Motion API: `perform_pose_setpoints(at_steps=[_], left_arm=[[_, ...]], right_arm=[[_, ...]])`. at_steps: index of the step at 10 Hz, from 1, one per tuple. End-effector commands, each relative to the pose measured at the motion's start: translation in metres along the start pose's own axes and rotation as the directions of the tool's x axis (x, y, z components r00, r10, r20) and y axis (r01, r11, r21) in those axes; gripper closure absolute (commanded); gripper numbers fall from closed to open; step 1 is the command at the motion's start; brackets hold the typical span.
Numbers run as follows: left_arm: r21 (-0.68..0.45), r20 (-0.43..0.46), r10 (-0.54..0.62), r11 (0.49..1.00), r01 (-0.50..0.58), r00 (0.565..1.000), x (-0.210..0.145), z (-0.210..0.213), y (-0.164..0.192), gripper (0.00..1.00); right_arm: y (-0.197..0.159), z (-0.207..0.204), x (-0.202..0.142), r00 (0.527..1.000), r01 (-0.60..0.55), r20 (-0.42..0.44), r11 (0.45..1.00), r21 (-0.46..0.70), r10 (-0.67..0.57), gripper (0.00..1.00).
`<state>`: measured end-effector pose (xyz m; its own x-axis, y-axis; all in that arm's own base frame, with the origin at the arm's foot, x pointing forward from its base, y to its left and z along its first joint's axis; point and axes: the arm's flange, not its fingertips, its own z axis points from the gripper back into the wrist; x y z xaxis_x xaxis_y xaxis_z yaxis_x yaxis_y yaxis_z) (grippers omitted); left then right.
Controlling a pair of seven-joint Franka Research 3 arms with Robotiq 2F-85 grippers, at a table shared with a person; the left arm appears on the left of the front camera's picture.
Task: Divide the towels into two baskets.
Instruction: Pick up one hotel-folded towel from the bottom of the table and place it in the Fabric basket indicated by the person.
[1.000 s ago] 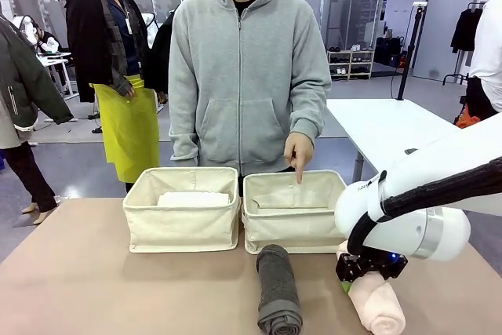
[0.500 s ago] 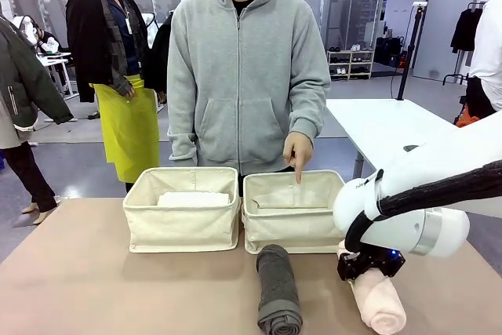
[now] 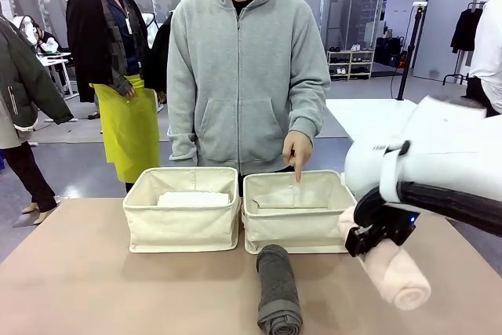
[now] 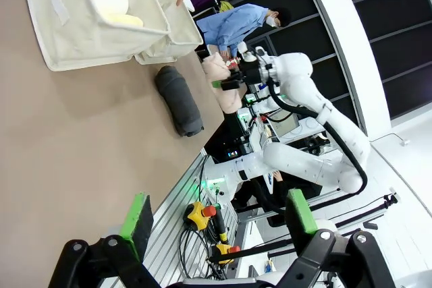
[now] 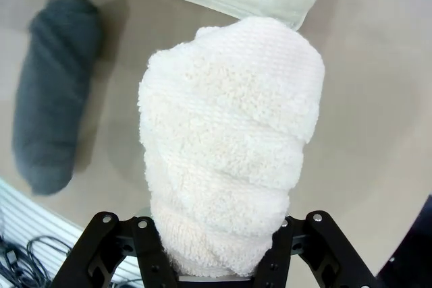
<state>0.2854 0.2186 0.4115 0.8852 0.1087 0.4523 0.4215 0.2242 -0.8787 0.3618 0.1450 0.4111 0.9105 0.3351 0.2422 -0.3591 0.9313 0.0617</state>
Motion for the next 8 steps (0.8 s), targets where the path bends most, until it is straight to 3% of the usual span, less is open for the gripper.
perform_pose_setpoints(at_steps=[1,4,5,7,8], left_arm=[[-0.008,0.006,-0.014,1.000,0.014,1.000,-0.001,0.002,-0.004,0.00],[-0.008,0.006,-0.014,1.000,0.014,1.000,-0.001,0.002,-0.004,0.00],[-0.008,0.006,-0.014,1.000,0.014,1.000,-0.001,0.002,-0.004,0.00],[-0.008,0.006,-0.014,1.000,0.014,1.000,-0.001,0.002,-0.004,0.00],[-0.008,0.006,-0.014,1.000,0.014,1.000,-0.001,0.002,-0.004,0.00]], right_arm=[[0.000,0.031,-0.018,0.991,-0.130,-0.002,0.991,0.037,0.130,0.79],[0.002,0.043,-0.023,0.885,-0.462,-0.012,0.880,0.106,0.466,0.79],[0.001,0.043,-0.028,0.792,-0.610,0.014,0.790,0.060,0.611,0.79],[0.003,0.044,-0.040,0.684,-0.724,0.001,0.678,0.126,0.730,0.79],[0.004,0.045,-0.047,0.669,-0.736,-0.006,0.664,0.131,0.743,0.79]])
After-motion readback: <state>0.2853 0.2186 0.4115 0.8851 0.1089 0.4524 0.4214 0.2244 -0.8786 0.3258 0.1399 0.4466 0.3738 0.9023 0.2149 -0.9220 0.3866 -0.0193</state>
